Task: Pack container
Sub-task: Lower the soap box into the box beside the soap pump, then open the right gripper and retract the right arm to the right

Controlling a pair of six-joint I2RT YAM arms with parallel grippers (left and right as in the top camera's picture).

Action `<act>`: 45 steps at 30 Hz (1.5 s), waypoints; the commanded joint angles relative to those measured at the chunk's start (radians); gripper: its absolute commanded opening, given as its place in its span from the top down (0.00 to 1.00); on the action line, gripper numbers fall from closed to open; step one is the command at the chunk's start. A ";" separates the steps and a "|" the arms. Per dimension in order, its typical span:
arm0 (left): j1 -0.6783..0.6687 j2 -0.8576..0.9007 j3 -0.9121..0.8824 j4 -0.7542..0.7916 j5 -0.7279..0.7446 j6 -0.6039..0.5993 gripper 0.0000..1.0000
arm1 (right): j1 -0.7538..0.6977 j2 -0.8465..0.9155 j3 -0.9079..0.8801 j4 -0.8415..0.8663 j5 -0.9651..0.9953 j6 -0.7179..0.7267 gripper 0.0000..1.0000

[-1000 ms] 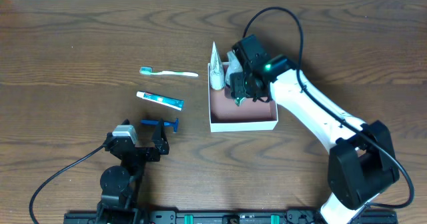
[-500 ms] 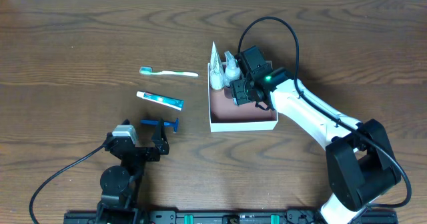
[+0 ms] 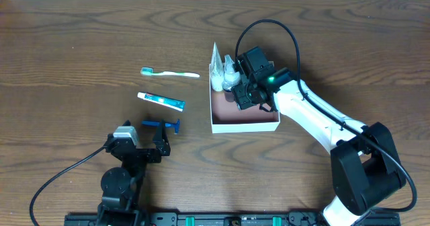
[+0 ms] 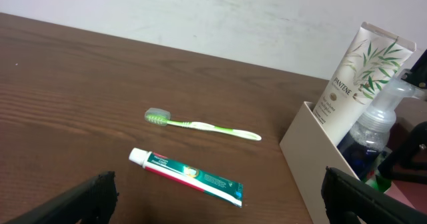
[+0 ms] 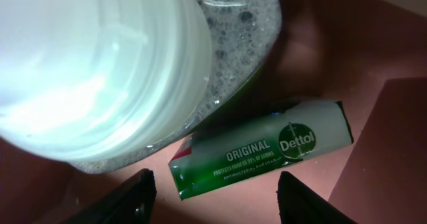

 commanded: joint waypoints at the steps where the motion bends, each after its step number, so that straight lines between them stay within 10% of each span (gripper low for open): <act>1: -0.002 0.000 -0.019 -0.035 -0.026 0.013 0.02 | 0.009 0.024 -0.032 -0.038 -0.026 -0.047 0.39; 29: -0.002 0.000 -0.019 -0.035 -0.026 0.013 0.02 | -0.125 -0.223 0.141 -0.193 -0.118 -0.057 0.30; 45: -0.002 0.000 -0.019 -0.035 -0.026 0.013 0.02 | -0.466 -0.443 0.201 -0.380 -0.097 0.175 0.01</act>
